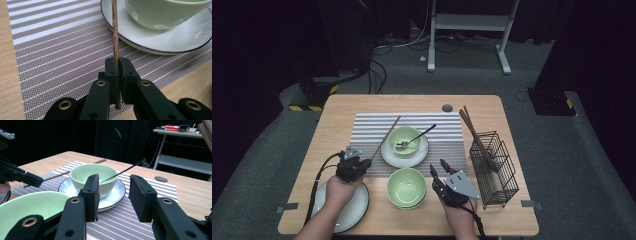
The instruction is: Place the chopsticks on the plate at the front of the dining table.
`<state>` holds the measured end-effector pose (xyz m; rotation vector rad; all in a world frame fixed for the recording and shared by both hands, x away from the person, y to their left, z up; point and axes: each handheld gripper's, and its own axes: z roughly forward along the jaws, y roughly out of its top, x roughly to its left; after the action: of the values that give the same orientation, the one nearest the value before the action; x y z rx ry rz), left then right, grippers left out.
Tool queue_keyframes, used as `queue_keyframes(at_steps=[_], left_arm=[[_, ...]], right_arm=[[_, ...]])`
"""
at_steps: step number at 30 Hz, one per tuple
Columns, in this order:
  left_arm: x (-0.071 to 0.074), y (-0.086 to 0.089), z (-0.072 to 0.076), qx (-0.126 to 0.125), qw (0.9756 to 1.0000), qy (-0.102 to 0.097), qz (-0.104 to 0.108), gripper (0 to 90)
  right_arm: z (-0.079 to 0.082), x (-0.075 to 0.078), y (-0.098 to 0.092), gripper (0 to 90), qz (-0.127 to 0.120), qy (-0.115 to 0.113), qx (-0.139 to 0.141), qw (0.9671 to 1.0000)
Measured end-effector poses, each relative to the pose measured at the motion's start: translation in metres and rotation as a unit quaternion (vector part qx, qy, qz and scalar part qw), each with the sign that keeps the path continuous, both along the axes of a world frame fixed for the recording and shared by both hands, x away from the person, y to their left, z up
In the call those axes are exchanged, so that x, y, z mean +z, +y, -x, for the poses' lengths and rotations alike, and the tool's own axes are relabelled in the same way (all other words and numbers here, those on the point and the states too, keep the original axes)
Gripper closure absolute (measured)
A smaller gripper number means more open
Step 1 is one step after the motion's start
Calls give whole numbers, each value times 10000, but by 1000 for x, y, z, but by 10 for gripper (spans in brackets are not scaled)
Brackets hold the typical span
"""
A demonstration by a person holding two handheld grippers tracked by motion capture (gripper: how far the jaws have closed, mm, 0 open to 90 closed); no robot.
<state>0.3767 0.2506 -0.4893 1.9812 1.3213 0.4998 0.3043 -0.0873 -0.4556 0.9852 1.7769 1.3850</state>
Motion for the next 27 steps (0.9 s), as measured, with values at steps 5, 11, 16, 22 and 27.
queue_keyframes(at_steps=[5, 11, 16, 22, 27], left_arm=[[0, -3, -3, -25, 10000, 57, -73, 855], [0, -8, -6, -40, 9998, 125, -122, 855], [-1, -11, -8, -53, 9997, 150, -174, 854], [-3, -13, -9, -86, 9995, 227, -196, 854], [-3, -16, -8, -128, 9994, 227, -210, 853]], right_arm=[[0, 0, -1, 598, -5, 12, -8, 10000], [0, 0, -1, 598, -18, 20, -8, 10000], [0, 1, -1, 598, -28, 15, -9, 10000], [0, 1, -1, 599, -31, 12, -8, 10000], [0, 0, -1, 599, -37, 32, -9, 10000]])
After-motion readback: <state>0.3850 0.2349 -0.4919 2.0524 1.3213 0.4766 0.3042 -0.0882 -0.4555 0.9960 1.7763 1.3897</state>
